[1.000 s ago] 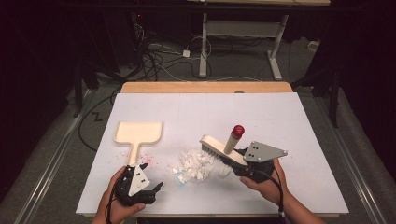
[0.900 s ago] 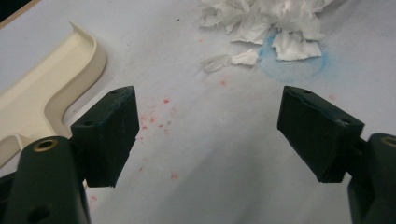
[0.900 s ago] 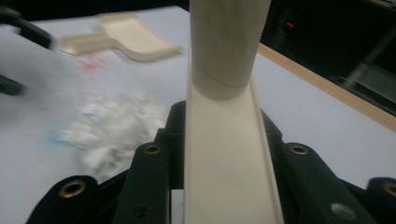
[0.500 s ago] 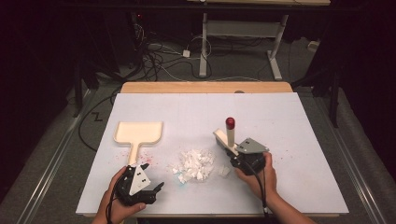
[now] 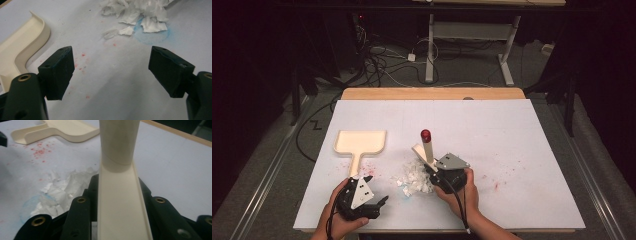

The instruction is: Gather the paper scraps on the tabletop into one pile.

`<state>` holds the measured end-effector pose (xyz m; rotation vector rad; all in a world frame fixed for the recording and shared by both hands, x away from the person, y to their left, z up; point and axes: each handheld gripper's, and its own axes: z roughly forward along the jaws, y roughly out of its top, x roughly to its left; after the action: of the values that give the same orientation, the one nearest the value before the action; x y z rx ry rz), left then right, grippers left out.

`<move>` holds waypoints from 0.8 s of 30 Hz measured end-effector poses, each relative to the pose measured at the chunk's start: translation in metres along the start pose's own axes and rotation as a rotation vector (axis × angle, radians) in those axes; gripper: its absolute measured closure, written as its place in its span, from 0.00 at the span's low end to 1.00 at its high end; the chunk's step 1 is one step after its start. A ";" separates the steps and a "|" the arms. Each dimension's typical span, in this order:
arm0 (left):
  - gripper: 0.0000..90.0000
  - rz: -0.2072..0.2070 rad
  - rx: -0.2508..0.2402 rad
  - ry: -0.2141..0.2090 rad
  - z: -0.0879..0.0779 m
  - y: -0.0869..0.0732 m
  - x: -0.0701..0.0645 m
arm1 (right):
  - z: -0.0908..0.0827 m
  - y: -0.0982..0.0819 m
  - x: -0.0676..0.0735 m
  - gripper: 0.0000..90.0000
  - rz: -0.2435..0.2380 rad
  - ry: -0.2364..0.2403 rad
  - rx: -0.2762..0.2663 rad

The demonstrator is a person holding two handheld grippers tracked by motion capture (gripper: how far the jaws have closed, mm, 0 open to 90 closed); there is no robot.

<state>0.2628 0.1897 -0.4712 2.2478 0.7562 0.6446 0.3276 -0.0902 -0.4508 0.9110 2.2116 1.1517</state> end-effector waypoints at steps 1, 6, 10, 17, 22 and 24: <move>0.22 -0.001 -0.003 0.000 0.000 0.000 0.000 | 0.000 0.001 0.000 0.76 0.009 0.025 -0.007; 0.22 -0.004 0.005 0.004 0.000 -0.001 0.001 | -0.005 0.006 -0.003 0.76 -0.011 0.032 -0.029; 0.22 -0.005 0.003 0.007 -0.001 -0.001 0.001 | -0.015 0.011 -0.017 0.76 -0.018 -0.004 -0.055; 0.22 -0.007 -0.001 0.009 -0.002 -0.002 0.001 | -0.051 0.008 -0.054 0.76 -0.030 0.076 -0.093; 0.22 -0.007 0.007 0.011 -0.001 -0.001 0.001 | -0.076 -0.005 -0.067 0.76 -0.060 0.170 -0.028; 0.22 -0.007 0.005 0.012 -0.002 -0.001 0.001 | -0.088 -0.012 -0.070 0.76 -0.086 0.219 -0.006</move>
<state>0.2618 0.1917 -0.4710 2.2465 0.7716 0.6547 0.3108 -0.1925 -0.4070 0.7090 2.3930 1.2684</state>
